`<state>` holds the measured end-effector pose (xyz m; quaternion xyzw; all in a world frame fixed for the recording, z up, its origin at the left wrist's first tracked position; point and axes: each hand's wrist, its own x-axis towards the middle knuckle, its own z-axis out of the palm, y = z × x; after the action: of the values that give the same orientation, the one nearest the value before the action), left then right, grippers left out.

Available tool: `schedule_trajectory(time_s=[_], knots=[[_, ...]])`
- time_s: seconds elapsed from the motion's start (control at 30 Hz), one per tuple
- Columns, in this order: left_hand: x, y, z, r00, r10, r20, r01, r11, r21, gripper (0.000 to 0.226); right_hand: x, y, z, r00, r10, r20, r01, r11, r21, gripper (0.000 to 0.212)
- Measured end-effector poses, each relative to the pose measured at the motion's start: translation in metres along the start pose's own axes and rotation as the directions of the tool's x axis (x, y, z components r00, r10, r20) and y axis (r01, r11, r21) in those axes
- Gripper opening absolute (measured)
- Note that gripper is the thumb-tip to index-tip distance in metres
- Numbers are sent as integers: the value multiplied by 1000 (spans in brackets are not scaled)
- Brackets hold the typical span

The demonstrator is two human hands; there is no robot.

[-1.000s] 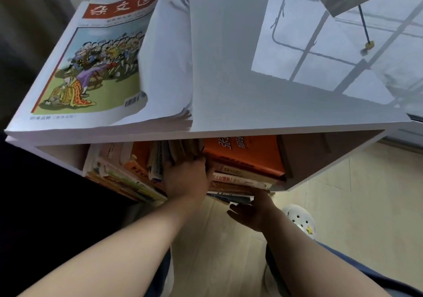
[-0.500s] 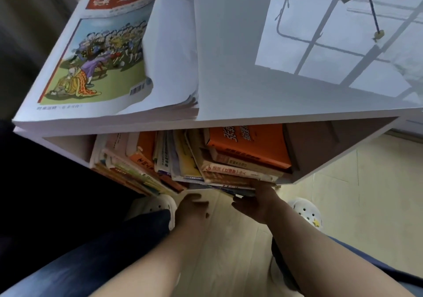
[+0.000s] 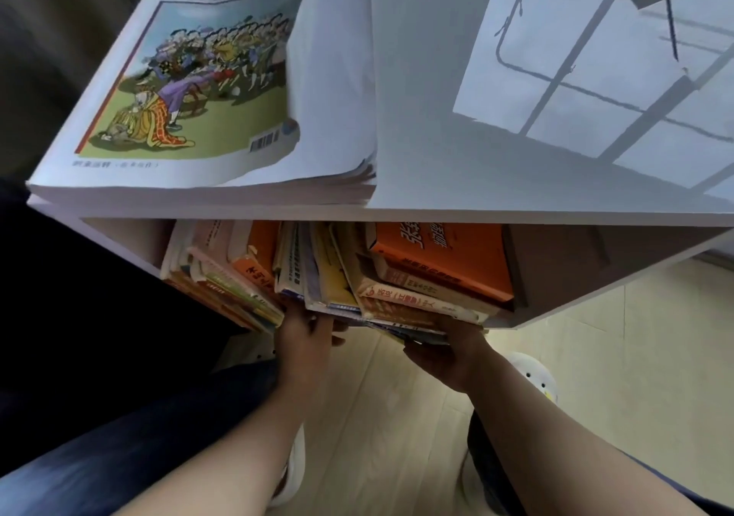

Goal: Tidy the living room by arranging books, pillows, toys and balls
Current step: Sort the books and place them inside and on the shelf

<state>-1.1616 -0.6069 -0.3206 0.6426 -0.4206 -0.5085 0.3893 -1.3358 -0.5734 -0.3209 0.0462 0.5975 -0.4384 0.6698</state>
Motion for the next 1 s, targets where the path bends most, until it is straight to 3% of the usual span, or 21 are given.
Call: schedule_trajectory(time_s=[0.13,0.2,0.27,0.3,0.37,0.43,0.53,0.6,0.7,0.73,0.83,0.87,1.0], knots=[[-3,3,-10,999,54,-5,-53,992,116,14,-1,-3,3,999,21,-29,-20,1000,11,14],[-2,6,-10,999,43,-6,-41,979,198,11,1,-1,8,990,31,-139,-39,998,-53,25],[3,9,-9,999,3,-35,7,953,302,11,4,6,11,910,-199,-363,44,918,-394,32],[5,10,-7,998,-26,-57,43,947,317,9,4,9,14,850,-375,-370,88,793,-603,33],[5,17,-5,994,-79,-81,99,954,284,6,-4,14,20,773,-619,-139,238,485,-841,25],[6,23,-6,988,-128,-88,146,958,247,19,-15,15,31,723,-671,161,408,228,-884,20],[7,28,-10,985,-137,-104,160,952,260,20,-25,8,49,653,-611,448,513,-79,-855,41],[2,33,-16,994,-19,-107,58,927,371,6,-31,6,64,560,-554,615,545,-313,-778,53],[-15,45,-29,968,196,-158,-107,888,448,19,-34,9,90,427,-458,780,548,-555,-626,58],[-20,51,-33,955,248,-164,-143,867,477,21,-36,8,97,437,-420,795,531,-594,-605,58],[-26,61,-44,933,350,-84,-226,752,619,31,-39,0,103,548,-363,754,533,-543,-649,58],[-26,64,-49,933,357,-37,-237,689,685,42,-41,-1,105,551,-365,751,516,-558,-650,58],[-22,69,-52,966,206,159,-229,384,895,67,-41,3,106,547,-369,751,474,-604,-641,62]])
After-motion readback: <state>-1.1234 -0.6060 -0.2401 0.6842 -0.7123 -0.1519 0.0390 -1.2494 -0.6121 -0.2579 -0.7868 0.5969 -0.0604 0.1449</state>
